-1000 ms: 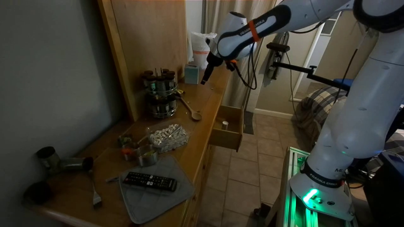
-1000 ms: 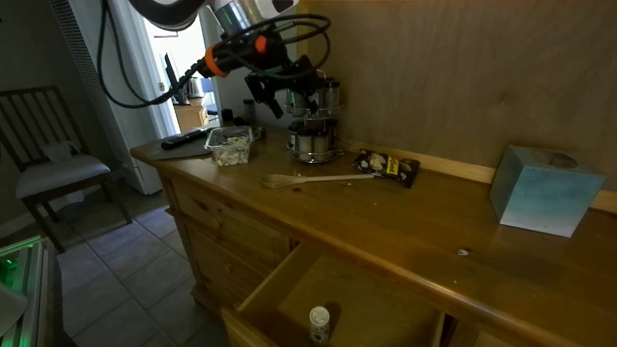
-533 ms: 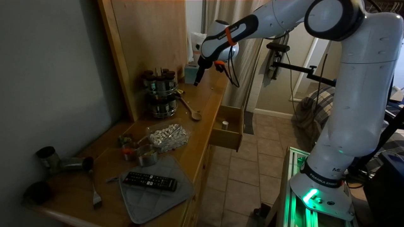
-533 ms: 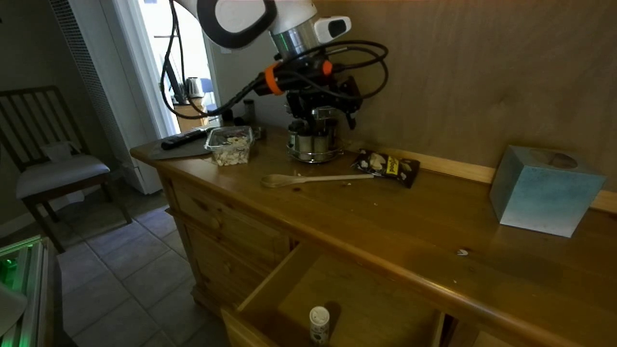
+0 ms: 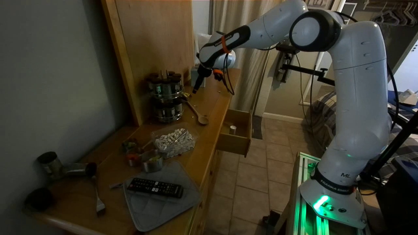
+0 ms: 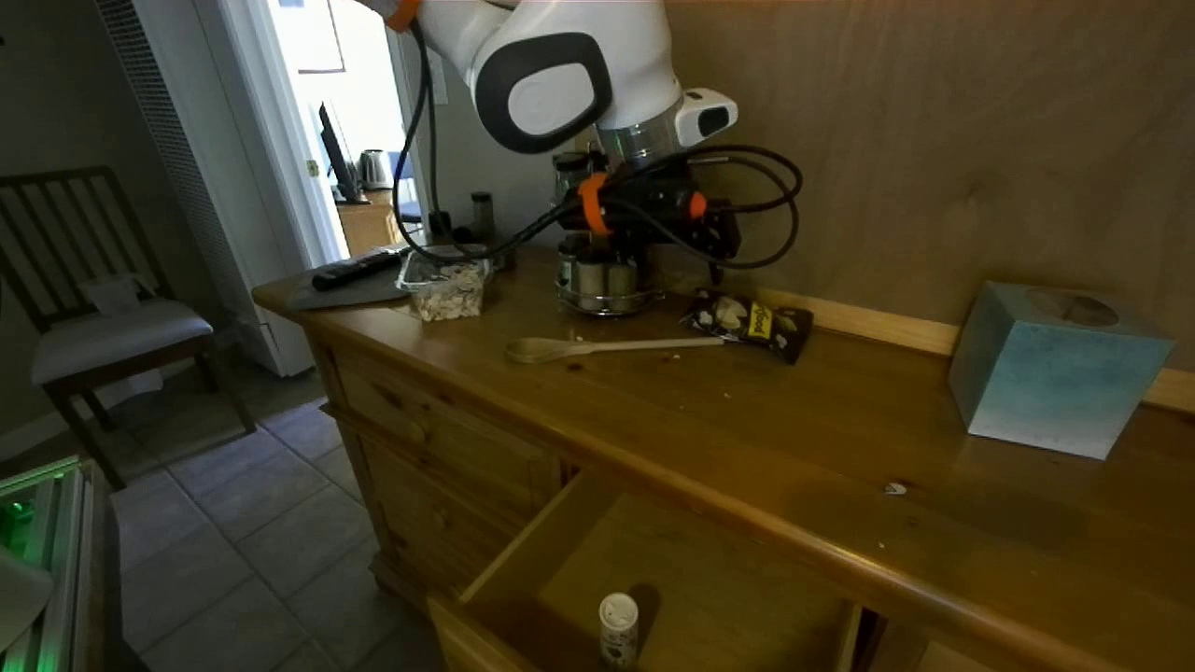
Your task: Put the packet of chips inside the drawer
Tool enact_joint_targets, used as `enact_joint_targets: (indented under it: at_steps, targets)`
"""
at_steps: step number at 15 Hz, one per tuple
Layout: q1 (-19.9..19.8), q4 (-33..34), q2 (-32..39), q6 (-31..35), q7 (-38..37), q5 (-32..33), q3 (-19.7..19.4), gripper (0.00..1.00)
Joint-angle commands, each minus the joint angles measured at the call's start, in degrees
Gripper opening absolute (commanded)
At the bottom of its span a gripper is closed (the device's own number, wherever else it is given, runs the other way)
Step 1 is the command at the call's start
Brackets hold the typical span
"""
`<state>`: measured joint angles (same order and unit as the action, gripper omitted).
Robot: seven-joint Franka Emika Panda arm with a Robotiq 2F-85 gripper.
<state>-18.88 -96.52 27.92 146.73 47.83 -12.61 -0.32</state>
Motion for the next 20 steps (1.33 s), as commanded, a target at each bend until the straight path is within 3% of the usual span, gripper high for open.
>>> enact_joint_targets:
  at_steps: [1, 7, 12, 17, 18, 19, 20]
  targets:
    - [-0.7, 0.6, 0.3, -0.3, -0.4, 0.3, 0.8, 1.0]
    - [-1.6, 2.7, 2.1, -0.2, 1.2, -1.7, 2.5, 1.0]
    - [-2.3, 4.0, 5.6, 5.1, 2.3, -1.5, 4.4, 1.0]
    - [-5.3, 6.7, 10.0, 10.8, 5.0, -2.3, 8.8, 1.0]
    - [-5.9, 7.4, 11.0, 11.6, 5.5, -2.3, 9.9, 0.98]
    - [-6.6, 8.1, 11.8, 11.9, 6.0, -2.1, 10.8, 0.78]
    - [-7.0, 8.7, 12.6, 12.2, 6.3, -1.8, 11.6, 0.73]
